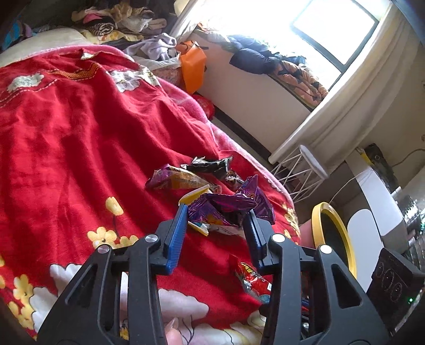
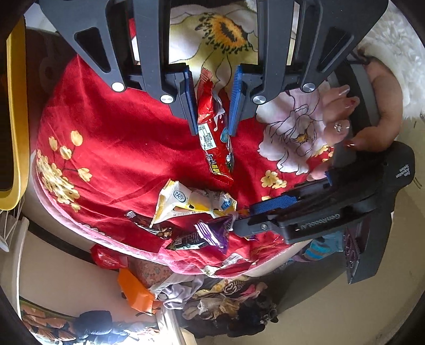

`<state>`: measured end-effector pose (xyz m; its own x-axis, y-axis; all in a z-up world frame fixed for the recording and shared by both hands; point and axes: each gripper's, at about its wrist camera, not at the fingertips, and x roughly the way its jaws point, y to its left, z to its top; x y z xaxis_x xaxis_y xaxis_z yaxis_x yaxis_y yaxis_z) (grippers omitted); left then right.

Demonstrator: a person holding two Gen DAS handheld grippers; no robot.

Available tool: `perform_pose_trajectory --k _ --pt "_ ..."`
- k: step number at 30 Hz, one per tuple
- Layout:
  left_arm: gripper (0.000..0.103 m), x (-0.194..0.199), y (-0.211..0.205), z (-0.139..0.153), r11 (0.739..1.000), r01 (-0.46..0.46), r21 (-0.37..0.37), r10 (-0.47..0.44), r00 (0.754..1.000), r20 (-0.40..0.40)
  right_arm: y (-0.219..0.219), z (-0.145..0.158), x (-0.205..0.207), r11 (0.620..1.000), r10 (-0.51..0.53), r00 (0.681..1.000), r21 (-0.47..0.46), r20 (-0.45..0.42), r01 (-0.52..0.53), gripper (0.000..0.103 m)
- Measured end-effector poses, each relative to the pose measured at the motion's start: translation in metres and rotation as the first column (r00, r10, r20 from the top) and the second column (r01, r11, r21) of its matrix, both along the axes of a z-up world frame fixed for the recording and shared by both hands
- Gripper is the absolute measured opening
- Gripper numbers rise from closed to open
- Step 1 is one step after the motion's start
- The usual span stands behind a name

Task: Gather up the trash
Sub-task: 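Grasp purple wrapper with left tool while right tool grasps red snack wrapper, then carry purple and red wrappers over the bin with both tools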

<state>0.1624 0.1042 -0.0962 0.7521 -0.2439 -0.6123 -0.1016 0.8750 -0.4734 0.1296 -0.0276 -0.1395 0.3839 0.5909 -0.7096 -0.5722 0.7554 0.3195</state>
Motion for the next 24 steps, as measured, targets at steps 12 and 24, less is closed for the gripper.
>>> perform_pose_trajectory --k 12,24 --pt "0.034 -0.011 -0.001 0.023 1.0 0.005 0.012 -0.005 0.999 0.048 -0.03 0.025 0.001 0.995 -0.082 0.996 0.058 0.043 0.079 0.022" --pt "0.034 -0.016 -0.02 0.041 0.998 0.058 0.018 -0.06 0.995 0.085 -0.071 0.045 0.006 0.976 -0.205 0.974 0.091 0.094 0.197 0.022"
